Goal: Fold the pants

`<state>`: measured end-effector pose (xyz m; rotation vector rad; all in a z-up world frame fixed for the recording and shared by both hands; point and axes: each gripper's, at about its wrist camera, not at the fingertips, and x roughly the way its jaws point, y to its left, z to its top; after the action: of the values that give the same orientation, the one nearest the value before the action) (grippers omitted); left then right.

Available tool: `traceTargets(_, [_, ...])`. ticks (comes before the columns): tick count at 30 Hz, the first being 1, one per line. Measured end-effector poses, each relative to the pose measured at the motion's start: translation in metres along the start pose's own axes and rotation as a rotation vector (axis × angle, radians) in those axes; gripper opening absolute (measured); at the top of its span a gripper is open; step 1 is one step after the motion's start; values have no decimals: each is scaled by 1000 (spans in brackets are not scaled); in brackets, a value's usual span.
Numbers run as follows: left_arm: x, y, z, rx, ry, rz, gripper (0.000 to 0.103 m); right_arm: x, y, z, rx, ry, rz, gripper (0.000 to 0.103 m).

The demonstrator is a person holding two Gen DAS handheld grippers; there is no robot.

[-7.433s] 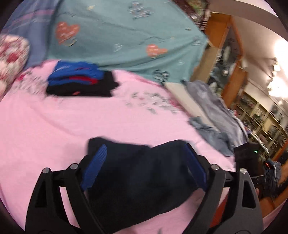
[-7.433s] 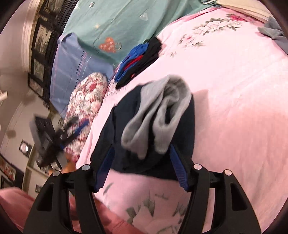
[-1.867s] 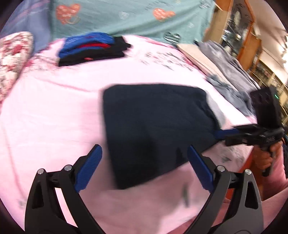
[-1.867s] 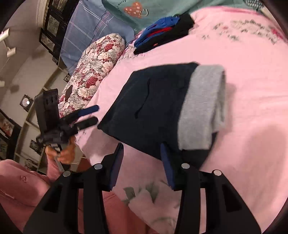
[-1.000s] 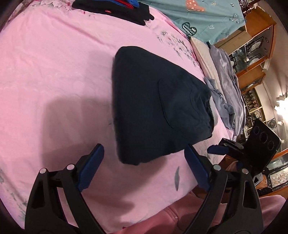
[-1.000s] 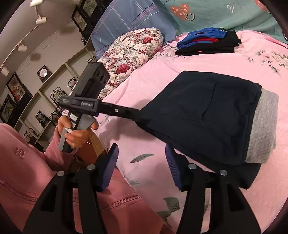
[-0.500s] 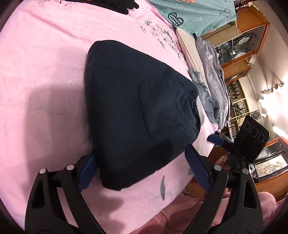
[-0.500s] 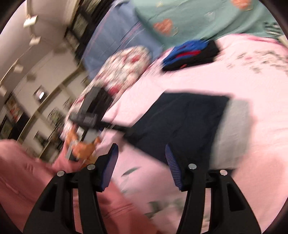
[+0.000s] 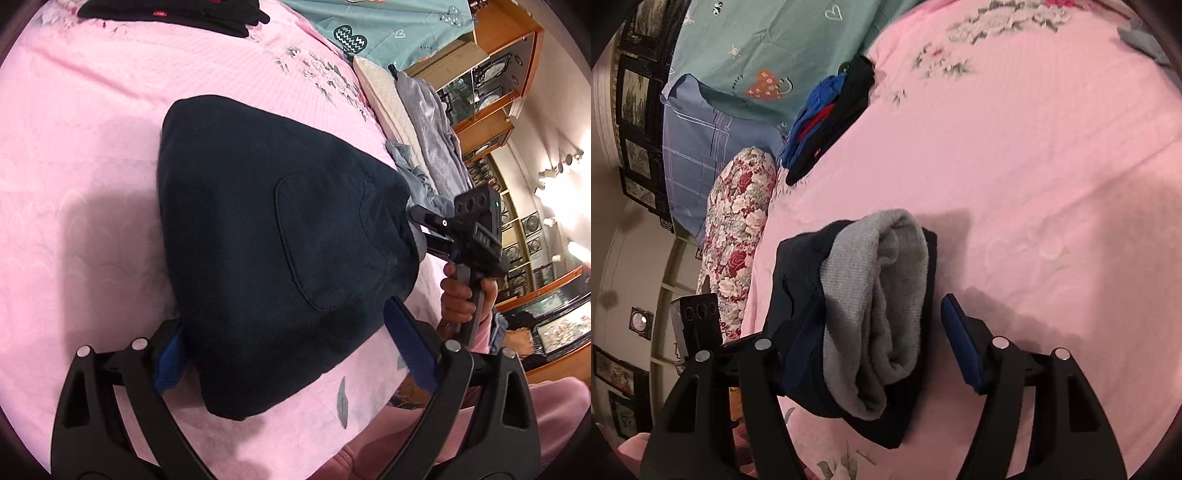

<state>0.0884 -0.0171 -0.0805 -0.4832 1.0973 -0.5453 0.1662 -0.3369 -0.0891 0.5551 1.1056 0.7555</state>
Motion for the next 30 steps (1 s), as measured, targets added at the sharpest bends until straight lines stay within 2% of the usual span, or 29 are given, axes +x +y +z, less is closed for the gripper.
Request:
traceTargets(4, [2, -6, -2, 34, -8, 39, 99, 17, 10, 10, -18, 69, 4, 72])
traceTargets(9, [0, -3, -7, 48, -28, 47, 100, 30, 19, 20, -66, 108, 21, 90])
traceTargets(11, [0, -2, -7, 50, -31, 44, 100, 32, 20, 22, -69, 114, 23, 90])
traceTargets(14, [-4, 1, -12, 51, -35, 41, 100, 33, 20, 25, -71, 116, 27, 90])
traceTargets(16, [-5, 1, -12, 55, -34, 42, 100, 32, 20, 23, -77, 113, 13, 86])
traceTargets(18, [-7, 1, -15, 57, -34, 43, 100, 31, 20, 22, -78, 111, -18, 76])
traceTargets(20, [-6, 0, -15, 58, -35, 44, 100, 32, 21, 20, -84, 129, -27, 72])
traceTargets(24, [-7, 1, -15, 60, -38, 42, 99, 35, 20, 23, -111, 159, -12, 73])
traceTargets(26, [-7, 2, -15, 53, -40, 40, 99, 34, 8, 29, -19, 163, 48, 73])
traceTargets(30, [-8, 5, -15, 37, -47, 23, 98, 36, 13, 29, -31, 162, 30, 73])
